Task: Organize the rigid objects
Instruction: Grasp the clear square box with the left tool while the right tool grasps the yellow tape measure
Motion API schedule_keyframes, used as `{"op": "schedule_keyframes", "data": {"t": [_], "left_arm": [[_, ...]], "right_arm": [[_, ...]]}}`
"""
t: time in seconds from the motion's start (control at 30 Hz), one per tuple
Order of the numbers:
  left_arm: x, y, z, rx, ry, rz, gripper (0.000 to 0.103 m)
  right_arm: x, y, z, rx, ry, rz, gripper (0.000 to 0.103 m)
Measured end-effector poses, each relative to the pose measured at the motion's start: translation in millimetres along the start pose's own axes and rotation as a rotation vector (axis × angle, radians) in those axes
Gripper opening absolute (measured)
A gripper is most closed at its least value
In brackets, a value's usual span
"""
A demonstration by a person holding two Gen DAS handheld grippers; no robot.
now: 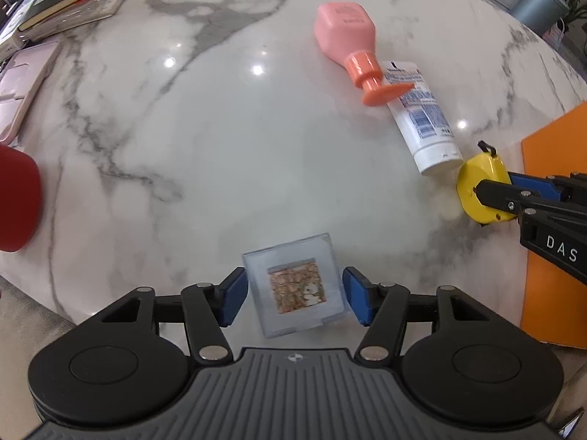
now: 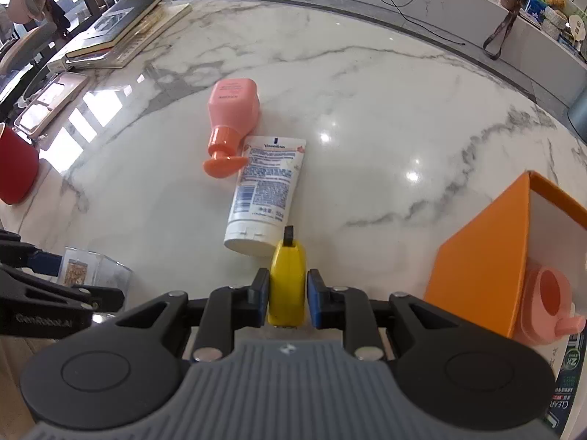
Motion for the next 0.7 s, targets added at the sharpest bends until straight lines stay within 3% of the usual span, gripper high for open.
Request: {"op": "schedule_keyframes", "data": {"t": [0.1, 0.27, 0.47, 0.7], "left_arm": [[1, 3, 0, 0.021, 0.014, -0.011, 0.058], [0, 5, 2, 0.037, 0.044, -0.017, 0.055], [-19, 5, 6, 0.012, 0.149, 0.048, 0.054], [-61, 38, 15, 0.075, 0.276, 0.119, 0.054]], "right_arm": [[3, 3, 1, 0.016, -0.007, -0.006, 0.021], [1, 3, 5, 0.021, -0.003, -0.009, 0.019], [-22, 3, 15, 0.014, 0.025, -0.038, 0.019], [-70, 11, 32, 0.023, 0.127, -0.073, 0.019]]}}
Point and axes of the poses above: each gripper's, at about its wrist camera, not at the fingertips, and x roughly the way its jaws point, y to its right, z to its underside, the point moved 2 cm from there along x, roughly the way its jaws point, and after that the axes turned 5 degrees about -z, right-handed, at the moved point
